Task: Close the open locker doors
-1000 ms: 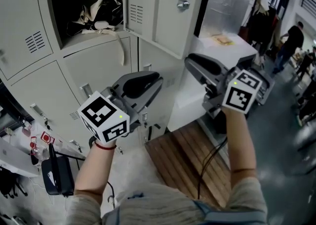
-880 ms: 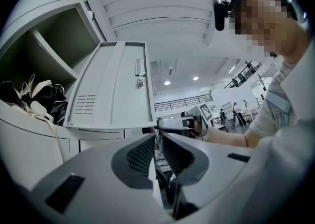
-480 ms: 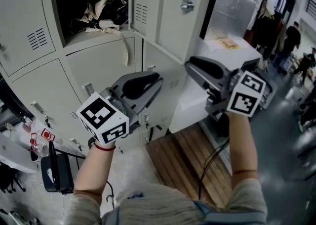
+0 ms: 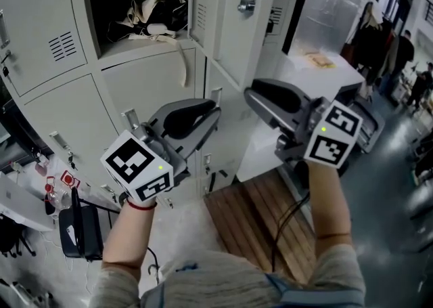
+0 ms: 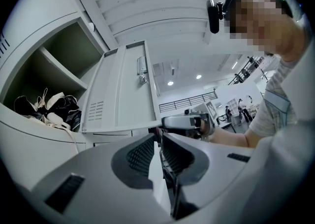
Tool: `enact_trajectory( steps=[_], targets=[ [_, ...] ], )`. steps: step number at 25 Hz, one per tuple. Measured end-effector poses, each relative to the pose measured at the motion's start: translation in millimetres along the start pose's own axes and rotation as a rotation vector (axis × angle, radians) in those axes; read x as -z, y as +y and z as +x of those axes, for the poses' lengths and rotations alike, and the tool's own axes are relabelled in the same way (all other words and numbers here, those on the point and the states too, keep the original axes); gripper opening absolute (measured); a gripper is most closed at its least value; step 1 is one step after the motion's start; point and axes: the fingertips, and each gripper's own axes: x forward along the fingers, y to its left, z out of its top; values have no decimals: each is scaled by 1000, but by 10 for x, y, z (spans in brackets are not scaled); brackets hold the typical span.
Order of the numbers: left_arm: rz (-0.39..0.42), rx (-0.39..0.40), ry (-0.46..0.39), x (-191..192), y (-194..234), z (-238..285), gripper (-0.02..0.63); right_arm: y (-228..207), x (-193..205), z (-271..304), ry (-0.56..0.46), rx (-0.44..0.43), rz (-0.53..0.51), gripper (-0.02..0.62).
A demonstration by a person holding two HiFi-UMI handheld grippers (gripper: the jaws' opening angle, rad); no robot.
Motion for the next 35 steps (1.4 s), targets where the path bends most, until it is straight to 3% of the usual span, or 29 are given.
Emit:
enact_trajectory(
  steps=[22, 35],
  targets=[
    [8, -69, 9, -123, 412, -970, 40, 663, 0, 909, -13, -23, 88, 54],
    [16, -82, -1, -237, 734, -1491, 40, 857, 19, 1569, 9, 39, 91, 54]
  ],
)
